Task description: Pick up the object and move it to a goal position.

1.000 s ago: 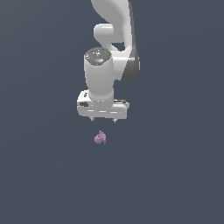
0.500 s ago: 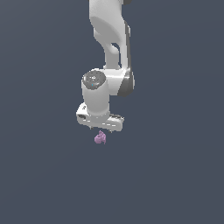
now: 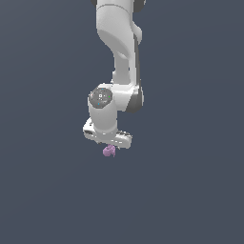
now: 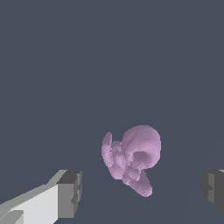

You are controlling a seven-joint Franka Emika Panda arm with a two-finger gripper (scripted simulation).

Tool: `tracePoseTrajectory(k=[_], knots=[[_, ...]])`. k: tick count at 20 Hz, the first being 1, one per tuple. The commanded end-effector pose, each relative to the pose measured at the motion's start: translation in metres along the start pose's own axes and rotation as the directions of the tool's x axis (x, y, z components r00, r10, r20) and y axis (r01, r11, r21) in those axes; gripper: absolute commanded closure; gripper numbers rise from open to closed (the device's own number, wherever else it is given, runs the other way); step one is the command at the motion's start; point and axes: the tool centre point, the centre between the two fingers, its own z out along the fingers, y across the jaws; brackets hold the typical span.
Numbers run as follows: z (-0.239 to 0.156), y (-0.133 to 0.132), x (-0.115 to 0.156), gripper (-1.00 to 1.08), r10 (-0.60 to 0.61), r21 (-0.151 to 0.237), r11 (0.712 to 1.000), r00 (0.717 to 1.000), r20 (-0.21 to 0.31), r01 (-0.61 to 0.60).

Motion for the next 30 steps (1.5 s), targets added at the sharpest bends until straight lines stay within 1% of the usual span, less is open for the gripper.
tracePoseTrajectory(k=[1, 5, 12, 17, 18, 30], knots=[[0.000, 0.000, 0.000, -0.92, 0.000, 0.000, 1.000, 1.000, -0.001, 0.000], [0.010, 0.000, 0.000, -0.92, 0.001, 0.000, 1.000, 1.000, -0.001, -0.001], [0.044, 0.000, -0.001, -0.92, 0.003, 0.000, 1.000, 1.000, -0.001, -0.003], [0.051, 0.000, 0.001, -0.92, 0.003, 0.000, 1.000, 1.000, -0.001, -0.003], [0.051, 0.000, 0.001, 1.08, 0.003, 0.000, 1.000, 1.000, -0.001, -0.003], [0.049, 0.000, 0.001, 1.08, 0.003, 0.000, 1.000, 1.000, -0.001, -0.003]])
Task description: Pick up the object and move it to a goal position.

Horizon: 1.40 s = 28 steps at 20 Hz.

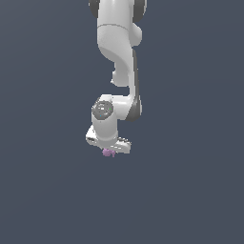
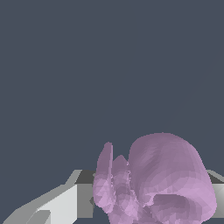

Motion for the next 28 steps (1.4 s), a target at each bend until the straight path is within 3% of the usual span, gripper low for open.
tracePoseTrajectory(k=[1, 11, 28], knots=[[-0.002, 0.001, 0.000, 1.08, 0.000, 0.000, 1.000, 1.000, 0.000, 0.000], [-0.056, 0.017, 0.007, 1.08, 0.000, 0.000, 1.000, 1.000, 0.000, 0.000], [-0.239, 0.072, 0.033, 1.08, 0.000, 0.000, 1.000, 1.000, 0.000, 0.000]])
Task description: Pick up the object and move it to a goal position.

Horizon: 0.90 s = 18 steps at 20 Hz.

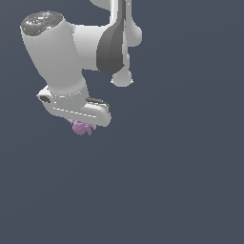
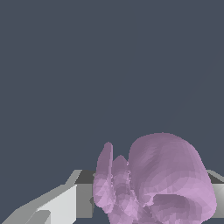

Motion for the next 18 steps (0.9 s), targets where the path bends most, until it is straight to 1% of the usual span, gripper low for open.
tracePoseTrajectory(k=[1, 9, 18], knots=[[-0.027, 0.008, 0.004, 1.08, 0.000, 0.000, 1.000, 1.000, 0.001, 0.000], [-0.101, 0.030, 0.016, 1.08, -0.001, -0.001, 1.000, 1.000, 0.001, 0.001], [-0.157, 0.046, 0.027, 1.08, -0.001, -0.001, 1.000, 1.000, 0.001, 0.001]])
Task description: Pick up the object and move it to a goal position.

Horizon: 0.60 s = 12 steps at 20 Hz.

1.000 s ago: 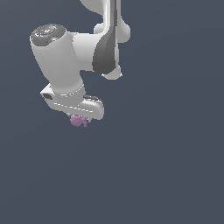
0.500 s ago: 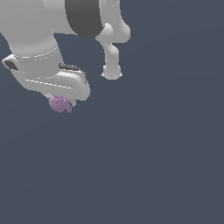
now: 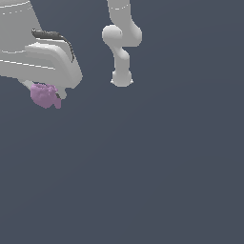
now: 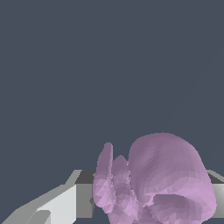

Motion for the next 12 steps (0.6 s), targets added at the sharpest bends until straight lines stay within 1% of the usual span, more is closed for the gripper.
tracePoseTrajectory(k=[1, 12], knots=[[-0.013, 0.004, 0.002, 1.08, 0.000, 0.000, 1.000, 1.000, 0.001, 0.000], [-0.053, 0.015, 0.011, 1.08, -0.001, 0.000, 1.000, 1.000, 0.001, 0.001]])
